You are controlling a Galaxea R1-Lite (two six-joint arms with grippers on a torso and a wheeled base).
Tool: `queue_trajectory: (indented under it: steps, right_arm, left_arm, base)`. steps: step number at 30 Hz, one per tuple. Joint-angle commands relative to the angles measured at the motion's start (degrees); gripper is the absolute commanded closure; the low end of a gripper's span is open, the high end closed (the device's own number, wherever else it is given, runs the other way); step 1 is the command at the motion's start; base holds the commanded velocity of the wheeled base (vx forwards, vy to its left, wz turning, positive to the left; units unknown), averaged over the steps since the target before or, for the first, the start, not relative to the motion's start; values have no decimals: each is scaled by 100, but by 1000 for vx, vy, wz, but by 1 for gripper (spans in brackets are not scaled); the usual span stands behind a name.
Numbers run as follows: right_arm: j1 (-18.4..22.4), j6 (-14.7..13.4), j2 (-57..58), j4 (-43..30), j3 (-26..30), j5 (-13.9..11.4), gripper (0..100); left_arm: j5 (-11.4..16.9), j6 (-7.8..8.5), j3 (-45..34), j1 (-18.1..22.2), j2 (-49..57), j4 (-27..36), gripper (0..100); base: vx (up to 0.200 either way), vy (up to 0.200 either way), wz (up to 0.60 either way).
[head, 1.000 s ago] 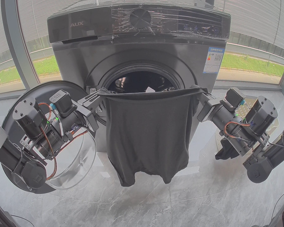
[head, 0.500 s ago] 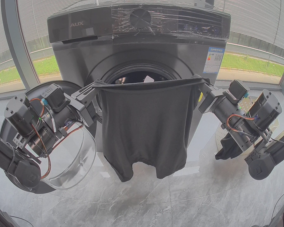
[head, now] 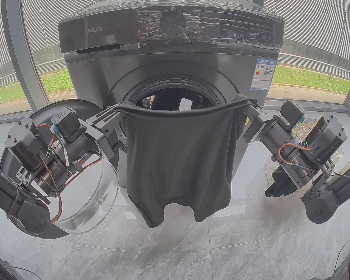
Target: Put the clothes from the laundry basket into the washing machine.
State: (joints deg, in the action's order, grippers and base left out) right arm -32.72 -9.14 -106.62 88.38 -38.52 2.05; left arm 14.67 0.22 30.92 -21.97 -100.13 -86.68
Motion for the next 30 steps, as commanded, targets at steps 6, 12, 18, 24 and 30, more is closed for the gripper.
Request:
queue_trajectory:
  steps: [6, 12, 18, 24, 30]
  right_arm:
    - [-6, -70, -52, -40, 108, -3, 100]
    - [-244, -79, -254, -5, 38, -3, 100]
    - [-376, -70, -404, -58, -323, 50, 100]
    - [-191, -61, -658, -93, -621, 103, 100]
    - [-182, -61, -781, -102, -824, 103, 100]
  left_arm:
    - [441, 4, -850, 140, -287, 10, 0]
    - [792, 110, -1176, 202, -991, -16, 0]
    - [810, 374, -1114, 202, -1544, -25, 0]
    - [1372, 804, -1738, 35, -1606, -25, 0]
    - [1381, 918, -1615, 61, -1738, -25, 0]
  base:
    - [0, 0, 0]
    - [0, 0, 0]
    - [0, 0, 0]
    - [0, 0, 0]
    - [0, 0, 0]
